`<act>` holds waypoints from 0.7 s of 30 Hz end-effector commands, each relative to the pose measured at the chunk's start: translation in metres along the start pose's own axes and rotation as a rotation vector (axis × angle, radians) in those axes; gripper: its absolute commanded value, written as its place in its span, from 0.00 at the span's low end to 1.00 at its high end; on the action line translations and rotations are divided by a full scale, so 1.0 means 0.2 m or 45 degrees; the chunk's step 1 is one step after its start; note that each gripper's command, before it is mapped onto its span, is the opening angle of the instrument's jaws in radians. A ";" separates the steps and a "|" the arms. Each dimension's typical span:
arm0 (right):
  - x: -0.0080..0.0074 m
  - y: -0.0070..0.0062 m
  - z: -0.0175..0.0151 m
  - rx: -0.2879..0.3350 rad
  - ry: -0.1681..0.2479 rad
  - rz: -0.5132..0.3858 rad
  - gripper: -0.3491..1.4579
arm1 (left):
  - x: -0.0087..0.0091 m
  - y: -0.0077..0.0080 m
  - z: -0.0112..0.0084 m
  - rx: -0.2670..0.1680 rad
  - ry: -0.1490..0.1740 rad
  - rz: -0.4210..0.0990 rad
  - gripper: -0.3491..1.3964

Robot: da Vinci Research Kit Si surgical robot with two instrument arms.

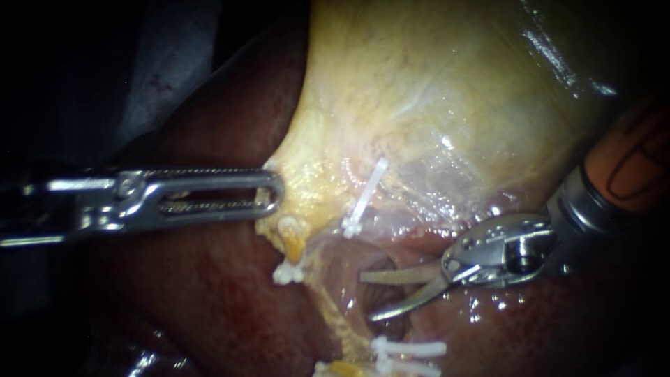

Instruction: Go back from the cut right tube

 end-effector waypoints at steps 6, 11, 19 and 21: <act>0.002 -0.002 -0.009 0.005 0.015 0.003 0.49 | 0.000 0.000 0.000 0.000 0.000 0.000 0.00; 0.009 -0.004 -0.027 -0.026 0.057 -0.005 0.48 | 0.000 0.000 0.000 0.001 0.000 0.000 0.00; 0.019 -0.002 -0.059 -0.108 0.127 -0.083 0.58 | 0.000 0.000 0.001 -0.001 -0.001 0.000 0.00; 0.022 -0.002 -0.067 -0.131 0.149 -0.118 0.63 | 0.000 0.000 0.001 -0.001 -0.001 0.001 0.00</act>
